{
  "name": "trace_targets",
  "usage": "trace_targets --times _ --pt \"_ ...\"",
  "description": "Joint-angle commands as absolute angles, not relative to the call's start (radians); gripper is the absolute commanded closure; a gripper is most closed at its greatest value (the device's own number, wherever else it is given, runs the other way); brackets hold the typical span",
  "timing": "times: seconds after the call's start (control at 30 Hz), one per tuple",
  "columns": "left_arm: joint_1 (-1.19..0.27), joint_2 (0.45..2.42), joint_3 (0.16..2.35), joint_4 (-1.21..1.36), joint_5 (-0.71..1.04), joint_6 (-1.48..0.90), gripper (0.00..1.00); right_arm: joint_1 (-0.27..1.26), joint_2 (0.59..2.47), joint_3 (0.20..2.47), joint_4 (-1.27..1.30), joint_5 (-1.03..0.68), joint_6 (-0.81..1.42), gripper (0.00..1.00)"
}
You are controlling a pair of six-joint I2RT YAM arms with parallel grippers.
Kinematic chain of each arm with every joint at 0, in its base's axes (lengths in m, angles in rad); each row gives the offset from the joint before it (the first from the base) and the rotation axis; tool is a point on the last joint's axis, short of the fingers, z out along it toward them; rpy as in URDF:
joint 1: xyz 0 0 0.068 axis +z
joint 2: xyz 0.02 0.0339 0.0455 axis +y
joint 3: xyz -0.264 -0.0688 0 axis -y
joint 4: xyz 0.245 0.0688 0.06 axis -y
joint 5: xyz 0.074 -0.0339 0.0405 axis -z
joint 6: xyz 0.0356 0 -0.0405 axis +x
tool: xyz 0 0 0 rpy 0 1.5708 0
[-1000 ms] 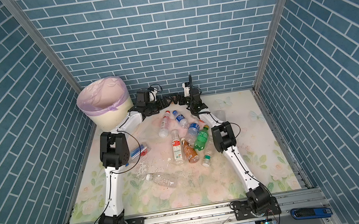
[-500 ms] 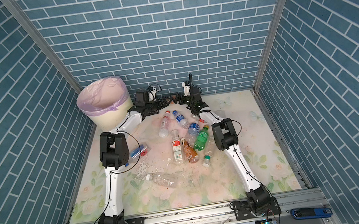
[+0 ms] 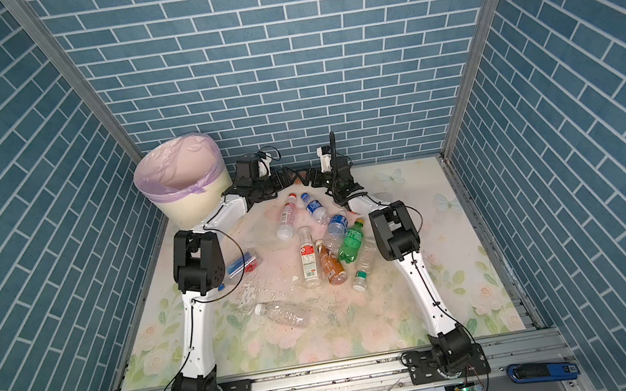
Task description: Throw the plastic bottles in the bin
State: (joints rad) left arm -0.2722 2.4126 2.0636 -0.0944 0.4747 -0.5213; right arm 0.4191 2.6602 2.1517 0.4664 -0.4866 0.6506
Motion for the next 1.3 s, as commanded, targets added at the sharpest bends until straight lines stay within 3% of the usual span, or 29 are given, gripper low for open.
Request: trace_targets --times 0.0,0.67,0.97,1.27 --pt "-0.262 2.404 2.053 -0.084 0.469 -0.523 0.01 0.427 2.591 2.105 0.536 -0.502 0.681 0.11" --pt "-0.256 2.398 2.048 -0.089 0.466 -0.522 0.01 0.404 2.519 2.048 0.469 -0.475 0.618 0.1" --pt "-0.256 2.39 2.042 -0.088 0.464 -0.523 0.01 0.394 2.719 2.429 0.119 -0.509 0.477 0.08" --pt "-0.255 2.35 1.978 -0.033 0.444 -0.524 0.01 0.388 2.868 2.646 0.025 -0.492 0.438 0.05"
